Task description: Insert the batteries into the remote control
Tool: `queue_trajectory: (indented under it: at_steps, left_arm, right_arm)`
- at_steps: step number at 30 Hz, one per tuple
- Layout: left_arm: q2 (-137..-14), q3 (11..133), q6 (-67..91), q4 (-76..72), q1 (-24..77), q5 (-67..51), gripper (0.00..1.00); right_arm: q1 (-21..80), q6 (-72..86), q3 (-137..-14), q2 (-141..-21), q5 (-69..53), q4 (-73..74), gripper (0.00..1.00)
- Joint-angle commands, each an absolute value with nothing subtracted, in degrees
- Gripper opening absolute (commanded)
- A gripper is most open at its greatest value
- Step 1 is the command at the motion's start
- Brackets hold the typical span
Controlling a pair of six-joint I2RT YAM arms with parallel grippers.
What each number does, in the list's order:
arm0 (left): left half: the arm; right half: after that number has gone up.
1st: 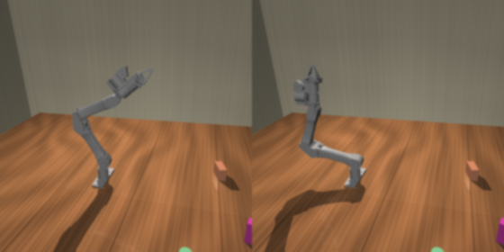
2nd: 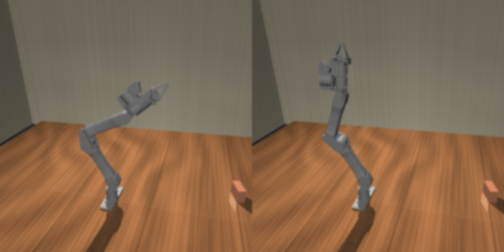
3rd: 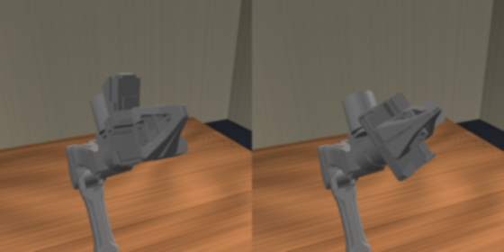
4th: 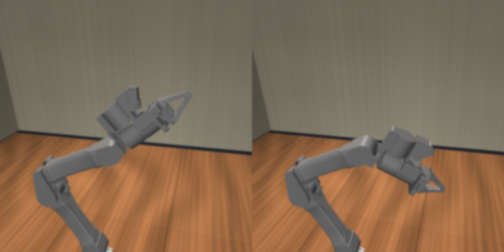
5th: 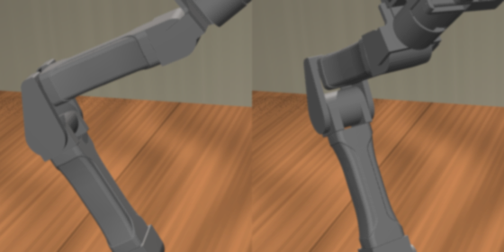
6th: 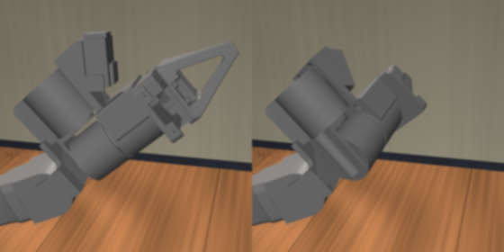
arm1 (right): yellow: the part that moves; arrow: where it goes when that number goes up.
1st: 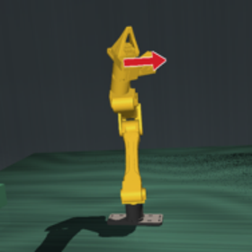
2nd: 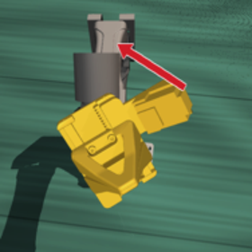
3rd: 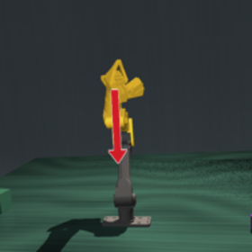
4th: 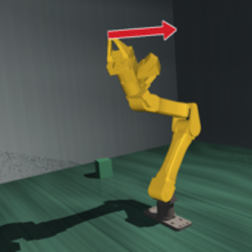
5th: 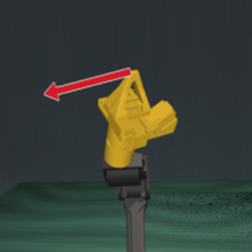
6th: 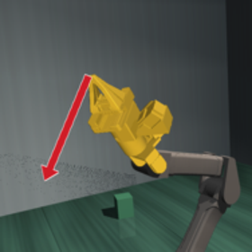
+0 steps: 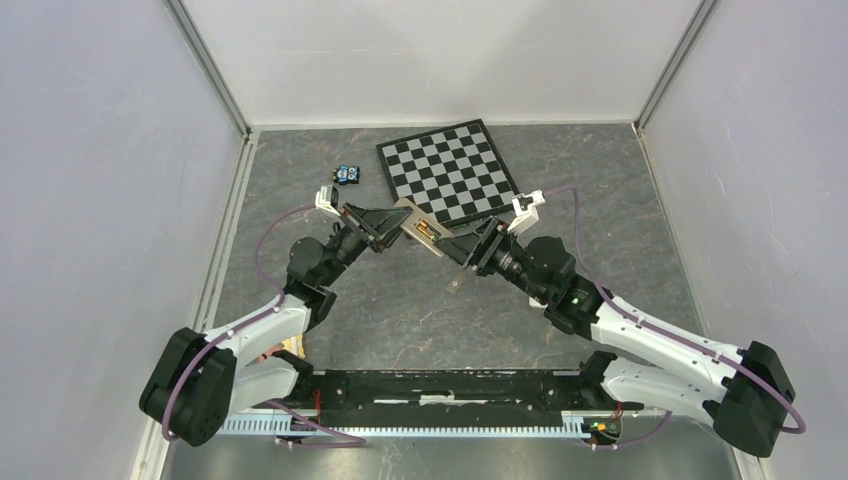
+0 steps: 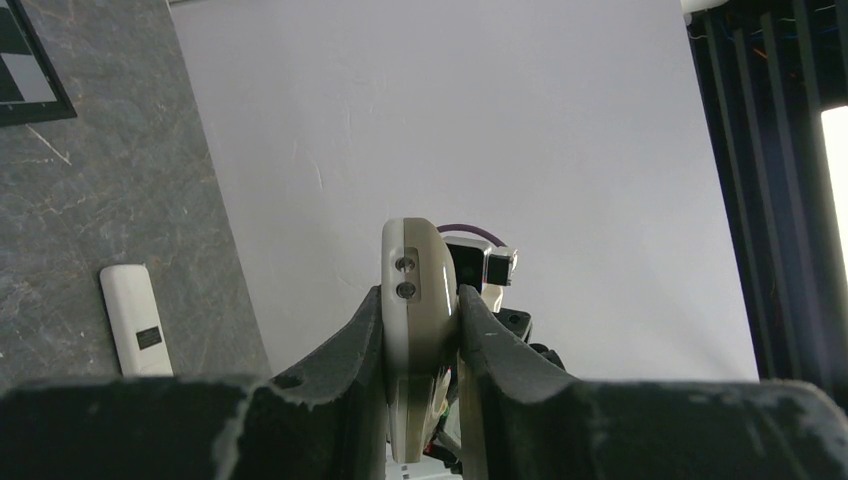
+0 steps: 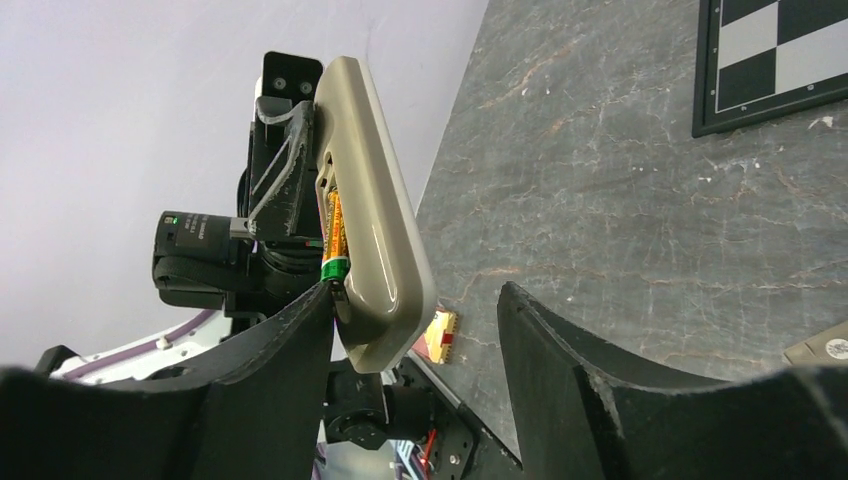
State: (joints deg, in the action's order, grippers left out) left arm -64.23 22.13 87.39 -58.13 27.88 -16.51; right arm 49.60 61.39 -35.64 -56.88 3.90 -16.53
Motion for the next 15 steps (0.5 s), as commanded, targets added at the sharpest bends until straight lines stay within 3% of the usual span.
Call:
queue_trajectory:
  at_steps: [1, 9, 15]
  left_arm:
    - [-61.33, 23.75, 90.08, -62.62, 29.18, -19.93, 0.02]
    - [-62.83, 24.74, 89.91, -60.91, 28.96, -19.21, 0.02]
    - [-63.37, 25.14, 89.91, -58.99, 28.92, -19.01, 0.02]
  right_arm:
    - [48.69, 57.51, -32.89, -55.36, 8.58, -10.28, 0.65]
    - [48.63, 53.46, -35.10, -53.26, 7.88, -8.23, 0.73]
    - [48.43, 52.40, -36.34, -52.82, 6.95, -6.42, 0.73]
